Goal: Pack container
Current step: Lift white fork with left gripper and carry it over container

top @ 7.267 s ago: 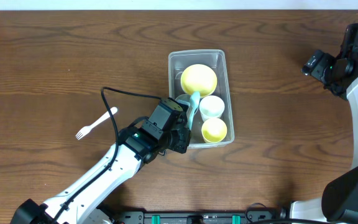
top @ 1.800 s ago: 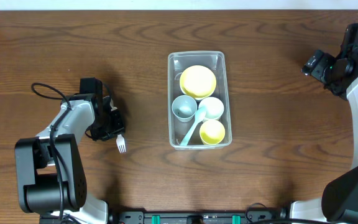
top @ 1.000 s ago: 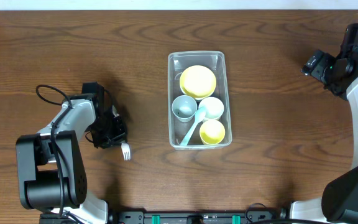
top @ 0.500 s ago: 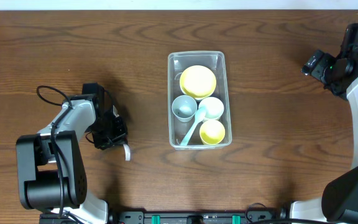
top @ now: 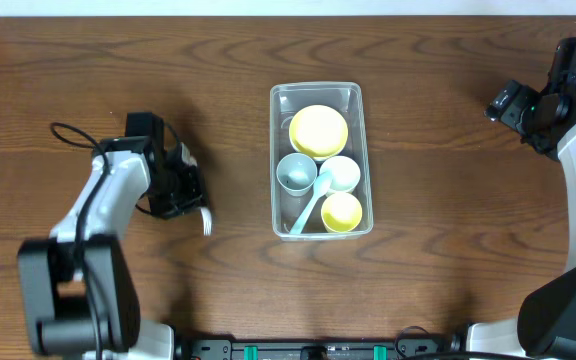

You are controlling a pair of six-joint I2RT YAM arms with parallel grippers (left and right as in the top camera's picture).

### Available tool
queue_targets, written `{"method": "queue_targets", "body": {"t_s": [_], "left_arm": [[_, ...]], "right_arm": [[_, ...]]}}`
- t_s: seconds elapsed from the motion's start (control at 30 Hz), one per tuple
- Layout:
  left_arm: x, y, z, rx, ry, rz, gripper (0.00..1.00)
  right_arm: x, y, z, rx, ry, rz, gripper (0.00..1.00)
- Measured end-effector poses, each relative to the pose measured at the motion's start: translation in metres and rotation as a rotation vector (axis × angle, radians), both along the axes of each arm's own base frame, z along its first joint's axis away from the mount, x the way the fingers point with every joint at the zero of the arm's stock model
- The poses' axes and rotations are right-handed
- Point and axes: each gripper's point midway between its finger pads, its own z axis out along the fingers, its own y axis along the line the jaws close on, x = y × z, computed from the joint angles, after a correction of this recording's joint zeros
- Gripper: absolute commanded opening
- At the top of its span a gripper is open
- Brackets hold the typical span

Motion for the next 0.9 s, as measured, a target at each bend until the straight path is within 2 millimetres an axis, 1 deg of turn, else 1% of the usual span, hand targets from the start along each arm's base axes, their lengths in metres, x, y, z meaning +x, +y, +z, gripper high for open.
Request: {"method": "queue_targets", "body": {"t_s": [0.07, 0.13, 0.17, 0.23, 0.27, 0.3, 0.37, 0.43, 0.5, 0.67, 0.8, 0.9], "left_arm": [[0.004, -0.008, 0.022, 0.002, -0.085, -0.038, 0.06], [0.004, -0.02, 0.045, -0.001, -0.169, -0.087, 0.06], [0.003, -0.025, 0.053, -0.002, -0.198, -0.107, 0.06], [-0.001, -0.04, 0.07, -0.009, -0.263, -0.169, 0.06], [-0.005, -0.052, 0.08, -0.016, -0.301, -0.212, 0.06], [-0.007, -0.057, 0.085, -0.02, -0.317, -0.231, 0.06], [-0.015, -0.075, 0.095, -0.034, -0.355, -0.299, 0.06], [-0.022, -0.089, 0.099, -0.044, -0.371, -0.35, 0.06], [-0.03, -0.103, 0.1, -0.051, -0.37, -0.392, 0.06], [-0.037, -0.118, 0.093, -0.042, -0.333, -0.394, 0.06], [-0.036, -0.126, 0.091, -0.042, -0.323, -0.365, 0.06], [-0.028, -0.131, 0.094, -0.048, -0.354, -0.34, 0.06]], "right_arm": [[0.0, 0.0, 0.0, 0.0, 0.0, 0.0, 0.99], [0.0, 0.0, 0.0, 0.0, 0.0, 0.0, 0.99], [0.0, 0.0, 0.0, 0.0, 0.0, 0.0, 0.99], [0.0, 0.0, 0.0, 0.0, 0.0, 0.0, 0.99], [0.0, 0.0, 0.0, 0.0, 0.0, 0.0, 0.99], [0.0, 0.0, 0.0, 0.0, 0.0, 0.0, 0.99], [0.0, 0.0, 0.0, 0.0, 0.0, 0.0, 0.99], [0.0, 0.0, 0.0, 0.0, 0.0, 0.0, 0.99], [0.0, 0.0, 0.0, 0.0, 0.0, 0.0, 0.99], [0.0, 0.0, 0.0, 0.0, 0.0, 0.0, 0.99], [0.0, 0.0, 0.0, 0.0, 0.0, 0.0, 0.99], [0.0, 0.0, 0.0, 0.0, 0.0, 0.0, 0.99]]}}
